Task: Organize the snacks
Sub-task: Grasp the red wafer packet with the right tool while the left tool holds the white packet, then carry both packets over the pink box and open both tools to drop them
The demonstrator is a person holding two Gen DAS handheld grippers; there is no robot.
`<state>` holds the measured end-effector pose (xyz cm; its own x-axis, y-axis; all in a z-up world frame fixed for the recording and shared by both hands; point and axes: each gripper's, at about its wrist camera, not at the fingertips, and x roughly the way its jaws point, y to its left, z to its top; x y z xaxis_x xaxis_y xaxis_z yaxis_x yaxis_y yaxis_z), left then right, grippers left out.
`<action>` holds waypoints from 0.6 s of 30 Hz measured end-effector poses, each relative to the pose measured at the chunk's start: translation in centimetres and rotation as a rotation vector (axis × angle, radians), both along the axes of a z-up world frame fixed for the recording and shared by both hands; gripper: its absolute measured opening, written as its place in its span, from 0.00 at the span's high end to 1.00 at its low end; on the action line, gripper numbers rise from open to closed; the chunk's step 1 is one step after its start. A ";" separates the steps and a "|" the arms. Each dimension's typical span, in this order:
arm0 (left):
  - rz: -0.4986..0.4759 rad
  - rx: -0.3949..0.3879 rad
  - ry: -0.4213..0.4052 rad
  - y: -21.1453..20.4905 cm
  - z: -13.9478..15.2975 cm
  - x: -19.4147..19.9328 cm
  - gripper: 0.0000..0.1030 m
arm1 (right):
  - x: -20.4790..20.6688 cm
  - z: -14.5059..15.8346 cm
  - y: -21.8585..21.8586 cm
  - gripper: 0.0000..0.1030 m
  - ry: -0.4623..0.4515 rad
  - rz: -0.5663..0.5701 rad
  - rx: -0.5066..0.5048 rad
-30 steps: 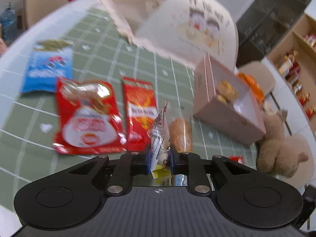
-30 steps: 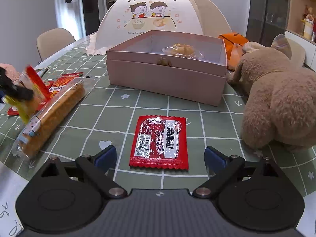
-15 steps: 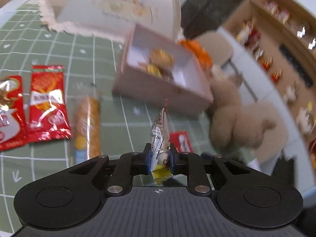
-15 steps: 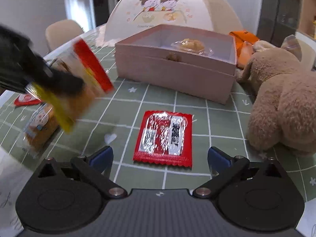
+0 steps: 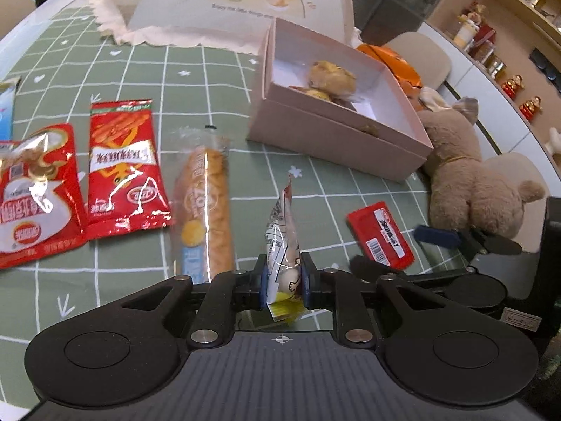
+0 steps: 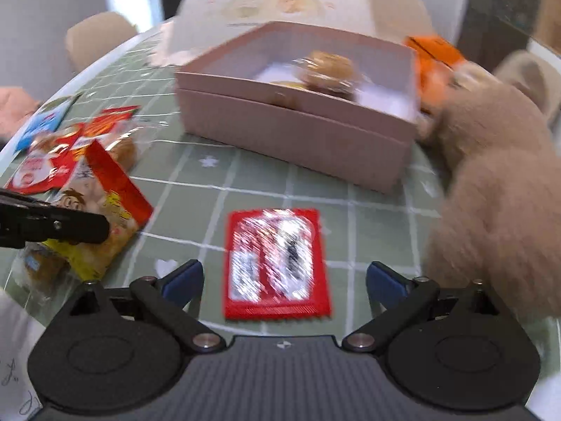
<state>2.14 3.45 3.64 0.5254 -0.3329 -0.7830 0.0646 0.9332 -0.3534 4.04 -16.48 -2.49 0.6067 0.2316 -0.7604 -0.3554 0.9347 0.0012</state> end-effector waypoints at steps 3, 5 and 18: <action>-0.006 0.016 -0.002 -0.3 0.1 -0.1 0.79 | 0.6 0.3 0.5 0.15 0.010 0.033 0.007; -0.018 0.032 -0.005 -0.7 0.2 -0.2 0.79 | 0.6 0.8 0.6 0.43 0.015 0.072 -0.002; -0.085 0.033 -0.006 -3.0 -0.4 0.7 0.80 | -2.3 6.0 -3.8 0.46 -0.019 0.013 0.014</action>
